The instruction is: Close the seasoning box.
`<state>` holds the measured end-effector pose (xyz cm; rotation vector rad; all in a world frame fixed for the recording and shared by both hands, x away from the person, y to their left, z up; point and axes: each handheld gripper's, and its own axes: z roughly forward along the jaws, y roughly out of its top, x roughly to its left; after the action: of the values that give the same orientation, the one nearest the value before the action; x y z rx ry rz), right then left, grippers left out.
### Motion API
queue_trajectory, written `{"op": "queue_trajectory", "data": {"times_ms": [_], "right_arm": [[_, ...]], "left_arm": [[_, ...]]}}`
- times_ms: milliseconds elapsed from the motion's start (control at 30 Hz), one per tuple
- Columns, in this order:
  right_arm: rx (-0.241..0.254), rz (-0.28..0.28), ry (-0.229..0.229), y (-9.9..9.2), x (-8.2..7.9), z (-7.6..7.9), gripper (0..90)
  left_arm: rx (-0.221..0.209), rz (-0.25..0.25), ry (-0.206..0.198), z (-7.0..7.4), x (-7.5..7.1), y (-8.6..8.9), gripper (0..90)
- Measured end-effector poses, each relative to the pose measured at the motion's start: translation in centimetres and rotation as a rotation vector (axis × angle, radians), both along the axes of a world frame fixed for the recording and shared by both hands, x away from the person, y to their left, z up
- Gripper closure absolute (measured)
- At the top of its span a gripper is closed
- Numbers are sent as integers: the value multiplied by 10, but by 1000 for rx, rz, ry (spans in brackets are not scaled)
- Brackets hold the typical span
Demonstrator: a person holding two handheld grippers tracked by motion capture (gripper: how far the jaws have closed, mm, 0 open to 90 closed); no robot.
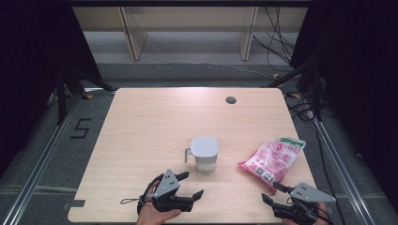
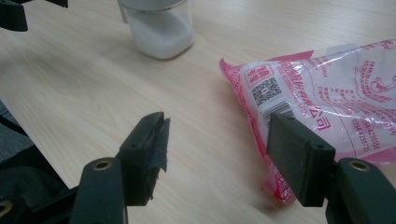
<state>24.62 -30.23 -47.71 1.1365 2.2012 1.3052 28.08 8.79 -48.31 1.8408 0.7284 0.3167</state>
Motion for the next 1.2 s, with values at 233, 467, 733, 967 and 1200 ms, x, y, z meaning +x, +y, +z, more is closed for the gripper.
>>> {"op": "queue_trajectory", "data": {"times_ms": [233,467,733,967,1200], "right_arm": [[-35,40,-32,2,-1,-1,379],[-57,48,-18,6,-5,-2,377],[-58,71,-12,7,-9,-4,370],[-64,83,14,9,-14,-6,357],[-37,55,-2,6,-17,-4,357]], "left_arm": [[19,19,-37,-2,-6,-1,241],[-19,24,-22,-6,-10,-5,233],[24,7,-10,-11,-14,-7,209],[48,-20,6,-17,-17,-12,191],[66,-42,-4,-19,-17,-14,186]]}}
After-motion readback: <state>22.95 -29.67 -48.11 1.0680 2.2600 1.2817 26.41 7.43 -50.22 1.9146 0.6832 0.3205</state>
